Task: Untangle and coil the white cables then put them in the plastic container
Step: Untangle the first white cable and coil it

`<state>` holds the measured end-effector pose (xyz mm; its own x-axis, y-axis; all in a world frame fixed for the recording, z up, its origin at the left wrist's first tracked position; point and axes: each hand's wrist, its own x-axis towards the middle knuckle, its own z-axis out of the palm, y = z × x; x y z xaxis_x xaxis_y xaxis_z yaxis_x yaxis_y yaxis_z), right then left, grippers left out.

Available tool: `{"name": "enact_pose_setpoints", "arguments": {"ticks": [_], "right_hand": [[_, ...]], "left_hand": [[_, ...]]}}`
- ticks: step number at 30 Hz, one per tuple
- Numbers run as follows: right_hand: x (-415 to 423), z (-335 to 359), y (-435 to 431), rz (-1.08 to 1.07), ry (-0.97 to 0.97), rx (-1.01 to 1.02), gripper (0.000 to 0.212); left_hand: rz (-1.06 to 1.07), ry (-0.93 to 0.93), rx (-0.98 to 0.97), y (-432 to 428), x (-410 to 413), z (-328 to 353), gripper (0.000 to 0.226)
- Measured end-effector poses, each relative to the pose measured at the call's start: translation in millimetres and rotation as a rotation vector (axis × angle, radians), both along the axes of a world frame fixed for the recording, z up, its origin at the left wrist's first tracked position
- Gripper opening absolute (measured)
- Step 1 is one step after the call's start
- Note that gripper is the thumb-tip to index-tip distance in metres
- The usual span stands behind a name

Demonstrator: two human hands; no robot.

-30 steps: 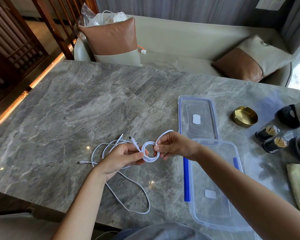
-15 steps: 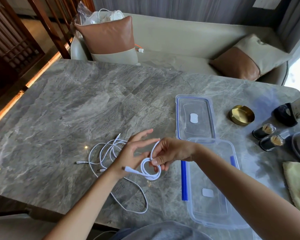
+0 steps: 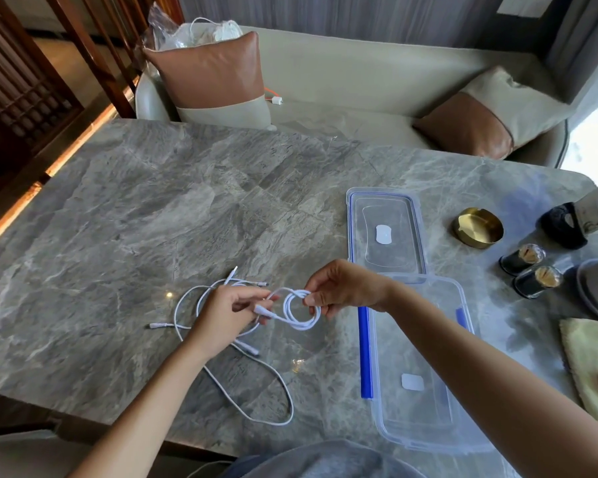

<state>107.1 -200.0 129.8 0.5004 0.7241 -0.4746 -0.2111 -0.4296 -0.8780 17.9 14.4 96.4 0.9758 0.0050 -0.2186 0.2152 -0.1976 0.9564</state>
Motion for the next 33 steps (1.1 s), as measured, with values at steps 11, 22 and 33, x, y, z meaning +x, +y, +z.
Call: {"name": "enact_pose_setpoints", "arguments": {"ticks": [11, 22, 33], "right_hand": [[-10, -15, 13, -0.344, -0.131, 0.065, 0.009], [-29, -18, 29, -0.556, -0.037, 0.193, 0.017], [-31, -9, 26, -0.47, 0.444, 0.381, 0.017]], "left_hand": [[0.273, 0.222, -0.42, -24, -25, -5, 0.016], [0.449, 0.185, -0.734, -61, -15, 4, 0.015], [0.486, 0.225, -0.814, -53, -4, 8, 0.012]]}}
